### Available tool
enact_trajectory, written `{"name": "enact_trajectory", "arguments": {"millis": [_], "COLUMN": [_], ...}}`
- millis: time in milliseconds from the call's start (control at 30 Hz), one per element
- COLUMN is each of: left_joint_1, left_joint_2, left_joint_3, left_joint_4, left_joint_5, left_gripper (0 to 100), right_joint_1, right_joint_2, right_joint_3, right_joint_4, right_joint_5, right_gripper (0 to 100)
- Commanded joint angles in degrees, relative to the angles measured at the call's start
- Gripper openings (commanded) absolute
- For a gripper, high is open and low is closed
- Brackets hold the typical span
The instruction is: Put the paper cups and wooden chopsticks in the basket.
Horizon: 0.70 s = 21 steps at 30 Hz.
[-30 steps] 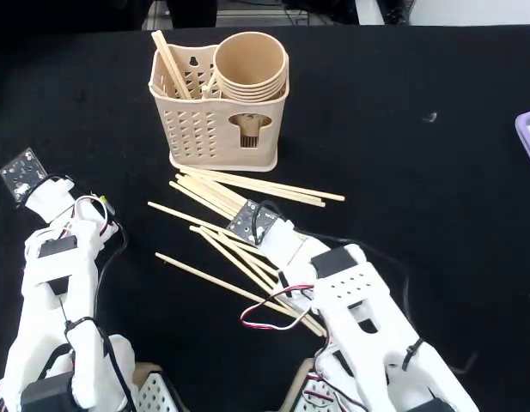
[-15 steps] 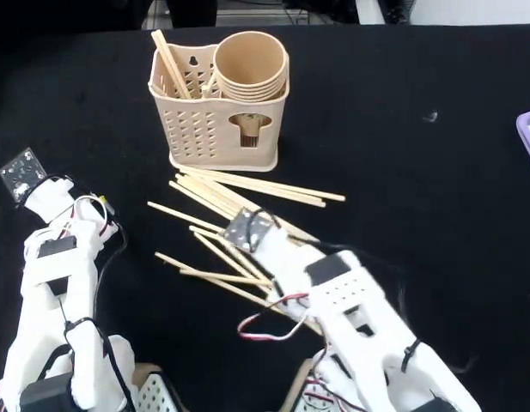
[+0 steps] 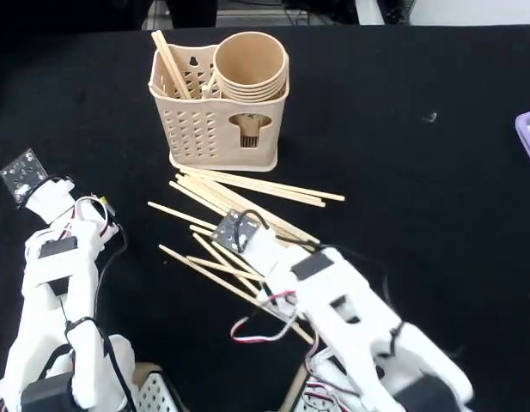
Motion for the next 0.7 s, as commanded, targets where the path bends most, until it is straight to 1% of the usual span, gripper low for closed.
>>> {"name": "enact_trajectory", "arguments": {"millis": [0,133,167,233,267,367,533,667], "left_joint_1": [-0.1,-0.1,-0.1,-0.1,-0.1,-0.1,-0.1,-0.1], "left_joint_2": [-1.1,-1.1,-1.1,-1.1,-1.1,-1.1,-1.1,-1.1], "left_joint_3": [-0.6,-0.6,-0.6,-0.6,-0.6,-0.6,-0.6,-0.6], "left_joint_4": [-1.1,-1.1,-1.1,-1.1,-1.1,-1.1,-1.1,-1.1], "left_joint_5": [0.4,0.4,0.4,0.4,0.4,0.4,0.4,0.4], "left_gripper": [14,14,14,14,14,14,14,14], "right_joint_1": [-0.3,-0.3,-0.3,-0.2,-0.2,-0.2,0.4,4.1], "right_joint_2": [4.5,7.1,7.0,6.4,5.7,2.4,-6.2,-14.6], "right_joint_3": [-4.7,-6.5,-6.6,-6.8,-6.8,-6.9,-11.6,-17.7], "right_joint_4": [0.7,1.2,1.2,1.2,1.2,2.1,11.5,17.0], "right_joint_5": [-0.2,-0.2,-0.2,-0.2,-0.2,-0.3,-0.2,-0.1], "right_gripper": [10.3,10.0,8.0,0.4,2.0,1.1,1.0,1.0]}}
